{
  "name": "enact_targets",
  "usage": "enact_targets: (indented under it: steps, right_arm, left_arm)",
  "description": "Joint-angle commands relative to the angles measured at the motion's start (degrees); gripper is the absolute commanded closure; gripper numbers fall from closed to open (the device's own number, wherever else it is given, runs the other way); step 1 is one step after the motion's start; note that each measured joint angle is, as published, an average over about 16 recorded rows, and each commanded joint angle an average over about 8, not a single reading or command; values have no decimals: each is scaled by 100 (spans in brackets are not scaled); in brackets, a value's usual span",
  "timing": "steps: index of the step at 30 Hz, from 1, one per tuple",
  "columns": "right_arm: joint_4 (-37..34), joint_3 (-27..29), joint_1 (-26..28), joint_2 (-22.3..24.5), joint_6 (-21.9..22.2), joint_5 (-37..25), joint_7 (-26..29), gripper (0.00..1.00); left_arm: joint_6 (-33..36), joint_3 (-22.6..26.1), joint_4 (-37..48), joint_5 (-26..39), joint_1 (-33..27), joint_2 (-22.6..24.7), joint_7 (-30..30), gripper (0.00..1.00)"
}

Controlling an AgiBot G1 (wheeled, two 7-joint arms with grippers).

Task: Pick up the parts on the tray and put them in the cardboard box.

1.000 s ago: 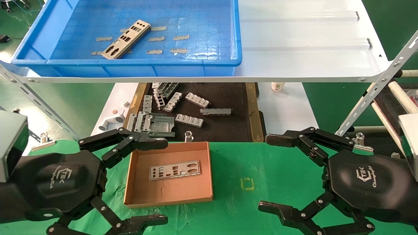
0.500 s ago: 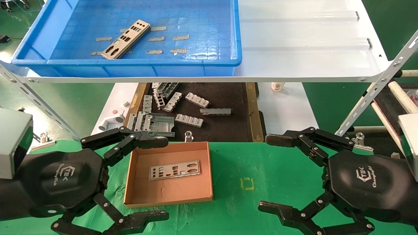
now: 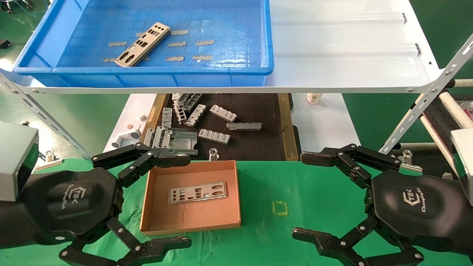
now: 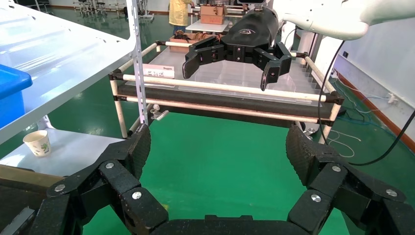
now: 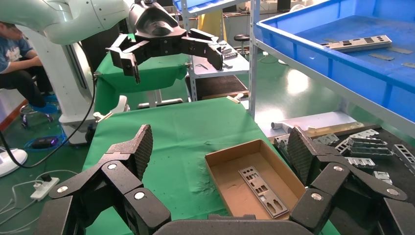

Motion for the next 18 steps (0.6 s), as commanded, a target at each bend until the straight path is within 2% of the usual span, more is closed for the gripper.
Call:
enact_targets:
  steps: [1,18]
  right_arm:
    - [0,0,0,0,0,0,0,0]
    - [0,0,0,0,0,0,0,0]
  left_arm:
    - [0,1,3,1,-1,1,1,0]
    - [-1,8,11,6,-6,6,6,0]
